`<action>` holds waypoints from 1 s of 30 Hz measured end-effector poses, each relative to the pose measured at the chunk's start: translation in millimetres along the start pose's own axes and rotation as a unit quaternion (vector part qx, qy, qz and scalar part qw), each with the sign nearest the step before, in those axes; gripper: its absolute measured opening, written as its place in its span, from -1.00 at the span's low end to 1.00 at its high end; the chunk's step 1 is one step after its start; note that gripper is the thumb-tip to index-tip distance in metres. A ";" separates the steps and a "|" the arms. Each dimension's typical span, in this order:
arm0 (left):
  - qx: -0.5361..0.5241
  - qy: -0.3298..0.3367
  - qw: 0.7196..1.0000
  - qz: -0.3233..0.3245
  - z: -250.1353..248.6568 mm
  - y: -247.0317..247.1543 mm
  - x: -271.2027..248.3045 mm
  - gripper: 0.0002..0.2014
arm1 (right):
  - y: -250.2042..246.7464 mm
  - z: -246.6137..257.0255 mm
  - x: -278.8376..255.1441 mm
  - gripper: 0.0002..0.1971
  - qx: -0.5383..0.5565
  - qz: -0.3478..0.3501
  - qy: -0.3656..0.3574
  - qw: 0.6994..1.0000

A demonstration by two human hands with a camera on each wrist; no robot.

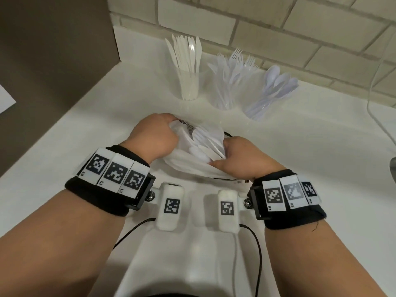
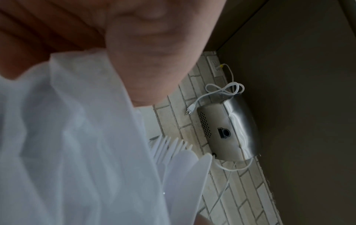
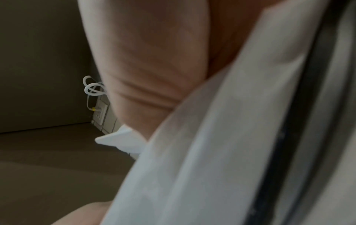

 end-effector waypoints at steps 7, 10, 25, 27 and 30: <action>0.057 0.078 0.995 0.034 -10.7 15.5 1.6 -0.63 | 6.5 5.6 4.5 -0.58 0.093 -0.039 -0.029 0.995; 0.049 0.049 0.997 0.021 -8.2 9.7 1.7 -0.72 | 7.8 6.1 5.4 -0.78 0.050 -0.028 -0.023 0.998; 0.119 0.041 0.991 0.037 1.8 3.5 -3.7 -0.64 | -22.7 -0.9 9.7 -0.64 0.493 -0.192 -0.029 0.848; 0.017 0.108 0.991 -0.073 -16.0 -14.0 -10.9 -0.71 | -34.0 7.1 9.7 -0.64 0.538 -0.209 -0.038 0.816; -0.280 0.123 0.946 -0.105 -34.9 -22.4 -16.4 -0.79 | -56.0 20.7 10.2 -0.66 0.579 -0.237 -0.056 0.778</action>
Point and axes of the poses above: each hand's wrist, its own x-axis towards the middle knuckle, its own y-axis out of the palm, z = x × y, the point moved 4 cm from there along x, towards the middle knuckle, and after that the axes turned 2 degrees about -z, right-handed, at the moved point
